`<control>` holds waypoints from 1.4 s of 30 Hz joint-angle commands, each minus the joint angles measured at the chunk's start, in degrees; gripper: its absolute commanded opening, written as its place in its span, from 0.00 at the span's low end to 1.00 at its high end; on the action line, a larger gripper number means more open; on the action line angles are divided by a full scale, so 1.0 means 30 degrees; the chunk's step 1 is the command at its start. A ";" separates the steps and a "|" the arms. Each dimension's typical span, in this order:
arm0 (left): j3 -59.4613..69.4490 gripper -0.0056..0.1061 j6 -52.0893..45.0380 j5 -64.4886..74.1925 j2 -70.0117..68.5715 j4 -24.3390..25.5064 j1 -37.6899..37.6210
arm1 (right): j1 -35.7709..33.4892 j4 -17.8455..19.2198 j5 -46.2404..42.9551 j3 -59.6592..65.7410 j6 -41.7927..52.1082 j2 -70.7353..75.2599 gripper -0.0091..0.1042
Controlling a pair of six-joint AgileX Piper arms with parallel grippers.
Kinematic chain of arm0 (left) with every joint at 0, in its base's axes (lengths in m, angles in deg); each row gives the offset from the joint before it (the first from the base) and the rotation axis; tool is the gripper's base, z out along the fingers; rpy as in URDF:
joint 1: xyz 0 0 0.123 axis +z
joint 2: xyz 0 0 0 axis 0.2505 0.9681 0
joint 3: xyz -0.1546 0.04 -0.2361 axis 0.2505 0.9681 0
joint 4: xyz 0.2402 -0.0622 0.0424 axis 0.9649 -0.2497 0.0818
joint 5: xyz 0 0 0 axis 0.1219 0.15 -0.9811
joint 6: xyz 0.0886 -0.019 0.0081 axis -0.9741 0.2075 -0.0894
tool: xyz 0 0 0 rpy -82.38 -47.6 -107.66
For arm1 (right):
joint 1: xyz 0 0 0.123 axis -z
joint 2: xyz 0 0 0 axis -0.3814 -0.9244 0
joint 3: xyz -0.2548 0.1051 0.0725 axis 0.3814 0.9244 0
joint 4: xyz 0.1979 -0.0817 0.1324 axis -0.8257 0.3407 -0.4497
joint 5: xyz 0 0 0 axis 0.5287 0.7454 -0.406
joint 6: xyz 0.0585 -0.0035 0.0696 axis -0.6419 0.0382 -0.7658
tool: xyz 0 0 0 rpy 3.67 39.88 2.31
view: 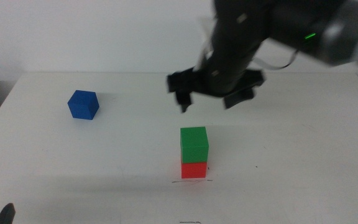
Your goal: Stack red cubes first, then green, then blue cubes in a specific spot.
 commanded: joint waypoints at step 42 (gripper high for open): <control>-0.0021 0.89 0.0043 -0.1524 -0.0495 -0.0134 -0.0120 | 0.2488 -0.3127 -0.5857 1.2566 1.1227 2.0205 0.90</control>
